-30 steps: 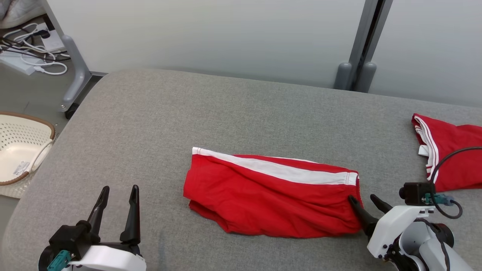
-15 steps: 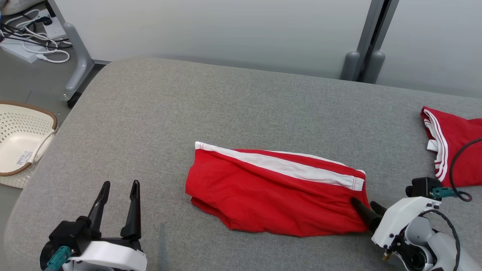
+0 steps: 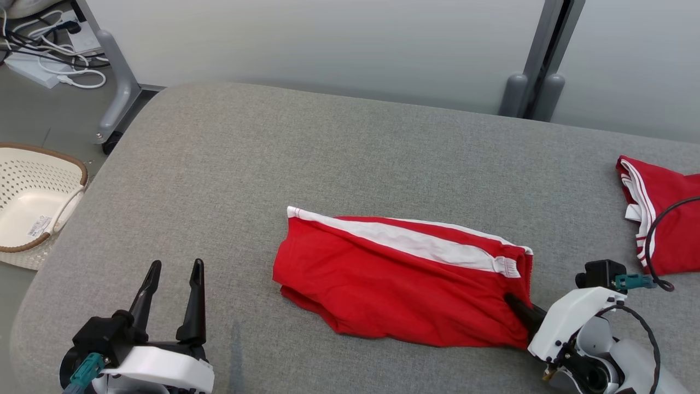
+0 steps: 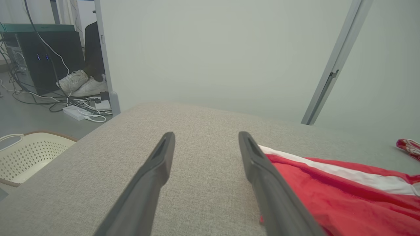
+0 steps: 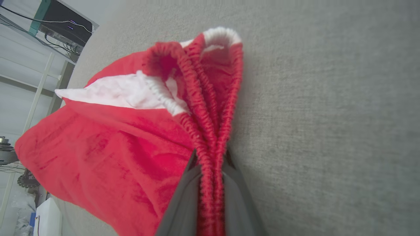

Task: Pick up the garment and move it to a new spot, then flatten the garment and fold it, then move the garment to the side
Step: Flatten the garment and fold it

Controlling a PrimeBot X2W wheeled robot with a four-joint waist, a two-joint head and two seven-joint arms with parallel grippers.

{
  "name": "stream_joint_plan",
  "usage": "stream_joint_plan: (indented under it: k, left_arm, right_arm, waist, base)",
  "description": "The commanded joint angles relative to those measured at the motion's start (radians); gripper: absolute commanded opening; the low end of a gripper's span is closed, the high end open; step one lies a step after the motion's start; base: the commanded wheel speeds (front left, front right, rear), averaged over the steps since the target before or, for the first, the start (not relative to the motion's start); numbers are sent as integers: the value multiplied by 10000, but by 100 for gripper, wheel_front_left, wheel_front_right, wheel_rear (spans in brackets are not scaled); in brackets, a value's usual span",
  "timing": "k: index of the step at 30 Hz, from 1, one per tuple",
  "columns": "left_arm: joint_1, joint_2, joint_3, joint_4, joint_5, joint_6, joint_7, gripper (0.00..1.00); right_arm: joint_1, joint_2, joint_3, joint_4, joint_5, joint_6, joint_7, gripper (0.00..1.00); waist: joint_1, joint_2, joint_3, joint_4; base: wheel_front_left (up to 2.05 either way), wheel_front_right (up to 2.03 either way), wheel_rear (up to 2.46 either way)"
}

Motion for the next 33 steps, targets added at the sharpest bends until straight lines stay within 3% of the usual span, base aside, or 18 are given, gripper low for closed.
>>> stream_joint_plan:
  k: [1,10,23,28,33]
  left_arm:
    - [-171,-11,59,13,106,-61,-30,100]
    - [-7,-52,113,106,180,-102,-30,100]
    - [133,-51,94,181,205,-160,-30,100]
    - [83,-56,46,283,187,-176,-30,100]
    - [58,-52,2,468,176,-172,-30,100]
  right_arm:
    - [-125,-48,49,106,99,0,-203,0]
    - [-86,-461,168,6,647,1,-668,0]
    - [516,-2132,-289,-1035,1827,3,68,0]
    - [718,-2129,-574,-1808,2776,4,651,0]
    - [1082,-1883,-807,-2638,4263,4,1940,0]
  waist:
    - [0,-1,-5,8]
    - [0,-1,-244,-242]
    - [0,-1,-395,-890]
    - [0,-1,-440,-1037]
    - [0,-1,-516,-1049]
  base:
    - [0,0,0]
    - [0,0,0]
    - [0,0,0]
    - [0,0,0]
    - [0,0,0]
